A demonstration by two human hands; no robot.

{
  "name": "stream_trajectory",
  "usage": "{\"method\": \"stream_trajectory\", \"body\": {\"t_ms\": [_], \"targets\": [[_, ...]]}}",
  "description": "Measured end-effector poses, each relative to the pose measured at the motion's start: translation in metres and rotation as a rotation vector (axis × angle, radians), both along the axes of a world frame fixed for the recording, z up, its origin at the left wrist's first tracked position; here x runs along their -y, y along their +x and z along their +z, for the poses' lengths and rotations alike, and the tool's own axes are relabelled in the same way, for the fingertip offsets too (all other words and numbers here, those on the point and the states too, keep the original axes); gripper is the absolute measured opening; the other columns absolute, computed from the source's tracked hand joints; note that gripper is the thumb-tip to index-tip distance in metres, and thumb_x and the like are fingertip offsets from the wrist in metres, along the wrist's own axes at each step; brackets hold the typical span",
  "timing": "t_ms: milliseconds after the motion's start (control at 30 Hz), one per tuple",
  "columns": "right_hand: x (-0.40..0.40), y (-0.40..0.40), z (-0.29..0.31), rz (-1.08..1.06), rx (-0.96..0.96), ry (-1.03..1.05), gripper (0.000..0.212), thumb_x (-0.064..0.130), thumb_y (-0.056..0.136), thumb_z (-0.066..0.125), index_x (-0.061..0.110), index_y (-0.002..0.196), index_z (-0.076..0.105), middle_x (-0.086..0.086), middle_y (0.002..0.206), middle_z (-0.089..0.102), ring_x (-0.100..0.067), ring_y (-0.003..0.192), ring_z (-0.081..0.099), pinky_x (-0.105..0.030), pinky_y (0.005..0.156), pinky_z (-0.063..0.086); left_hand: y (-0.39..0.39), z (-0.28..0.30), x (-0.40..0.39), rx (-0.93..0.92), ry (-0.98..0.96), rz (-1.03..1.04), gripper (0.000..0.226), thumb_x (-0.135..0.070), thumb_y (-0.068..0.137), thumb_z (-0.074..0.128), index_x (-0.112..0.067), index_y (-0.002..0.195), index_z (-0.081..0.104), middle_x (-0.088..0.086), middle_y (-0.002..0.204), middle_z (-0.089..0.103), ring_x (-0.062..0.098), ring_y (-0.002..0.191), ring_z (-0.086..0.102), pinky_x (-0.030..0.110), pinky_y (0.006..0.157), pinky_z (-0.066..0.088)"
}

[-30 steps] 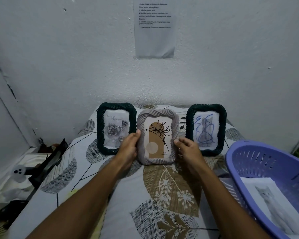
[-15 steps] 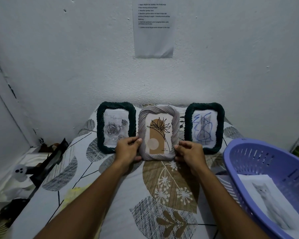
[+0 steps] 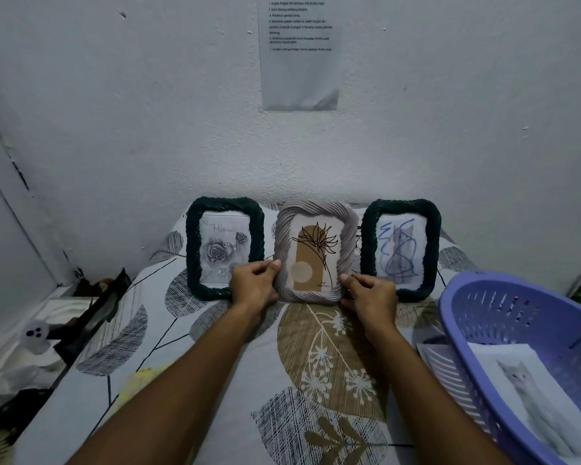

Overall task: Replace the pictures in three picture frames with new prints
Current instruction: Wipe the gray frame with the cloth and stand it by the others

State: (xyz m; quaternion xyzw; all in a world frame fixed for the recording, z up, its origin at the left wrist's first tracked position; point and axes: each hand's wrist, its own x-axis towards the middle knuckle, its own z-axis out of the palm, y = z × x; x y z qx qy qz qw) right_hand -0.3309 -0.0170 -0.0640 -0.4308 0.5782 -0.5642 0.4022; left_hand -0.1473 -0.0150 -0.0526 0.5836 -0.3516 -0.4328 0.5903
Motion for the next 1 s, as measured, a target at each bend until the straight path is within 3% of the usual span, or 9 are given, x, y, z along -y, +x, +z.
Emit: {"method": "stream_trajectory", "body": {"t_ms": [167,300,367,500,733,833,900,1000], "targets": [[0.005,0.001,0.005,-0.025,-0.02,-0.037,0.021,0.013,0.085,0.071,0.002,0.103,0.071,0.0,0.079,0.069,-0.018,0.075,0.068,-0.036,0.068,0.06,-0.006,0.005,0.001,0.075,-0.039,0.039,0.024,-0.018,0.09,0.063,-0.005,0.11,0.066,0.019,0.092,0.07,0.019,0.055,0.061,0.025,0.045,0.05],[0.009,0.0,0.002,-0.042,-0.058,-0.023,0.025,0.014,0.085,0.071,0.0,0.106,0.07,-0.007,0.087,0.07,-0.021,0.078,0.069,-0.035,0.069,0.06,-0.011,0.007,0.001,0.128,-0.019,0.075,0.019,-0.019,0.09,0.063,-0.005,0.103,0.069,0.004,0.073,0.067,0.023,0.059,0.062,0.043,0.06,0.06],[0.009,0.0,0.0,-0.045,-0.077,-0.025,0.025,0.015,0.084,0.072,0.001,0.105,0.07,-0.008,0.088,0.071,-0.02,0.077,0.069,-0.034,0.068,0.06,-0.011,0.006,0.0,0.147,-0.018,0.082,0.018,-0.019,0.09,0.063,-0.006,0.101,0.07,-0.001,0.07,0.064,0.023,0.06,0.064,0.043,0.062,0.06],[0.005,0.0,0.0,-0.037,-0.111,-0.033,0.022,0.015,0.084,0.073,0.003,0.102,0.072,-0.003,0.081,0.07,-0.016,0.072,0.068,-0.032,0.065,0.06,-0.008,0.004,-0.003,0.197,-0.012,0.079,0.021,-0.02,0.091,0.063,-0.005,0.104,0.069,0.0,0.074,0.065,0.025,0.064,0.067,0.038,0.059,0.06],[-0.004,-0.003,-0.001,-0.015,-0.138,-0.059,0.004,0.016,0.085,0.071,0.012,0.087,0.072,0.009,0.067,0.064,-0.013,0.067,0.067,-0.035,0.064,0.06,-0.004,0.0,-0.007,0.169,-0.003,0.02,0.014,-0.021,0.091,0.062,-0.009,0.093,0.068,0.009,0.087,0.07,0.031,0.076,0.07,0.05,0.063,0.059],[-0.007,-0.003,0.0,-0.001,-0.144,-0.069,0.021,0.015,0.085,0.071,0.027,0.069,0.066,0.006,0.067,0.066,-0.017,0.067,0.068,-0.037,0.064,0.061,-0.002,-0.003,-0.008,0.163,0.011,0.0,0.019,-0.022,0.092,0.061,-0.006,0.102,0.066,0.013,0.095,0.069,0.031,0.075,0.071,0.048,0.062,0.06],[-0.008,-0.003,0.001,0.014,-0.147,-0.068,0.02,0.015,0.085,0.071,0.027,0.07,0.066,0.003,0.071,0.067,-0.02,0.071,0.069,-0.04,0.066,0.061,-0.001,-0.004,-0.008,0.156,0.012,-0.014,0.022,-0.021,0.092,0.06,-0.005,0.107,0.065,0.013,0.098,0.068,0.03,0.077,0.071,0.047,0.062,0.06],[-0.005,-0.004,0.005,0.0,-0.184,-0.071,0.005,0.016,0.086,0.071,0.012,0.087,0.073,0.0,0.076,0.069,-0.021,0.074,0.07,-0.04,0.068,0.061,-0.001,-0.001,-0.006,0.127,-0.002,-0.011,0.017,-0.02,0.092,0.06,-0.007,0.101,0.065,0.012,0.097,0.069,0.031,0.078,0.071,0.049,0.062,0.06]]}}
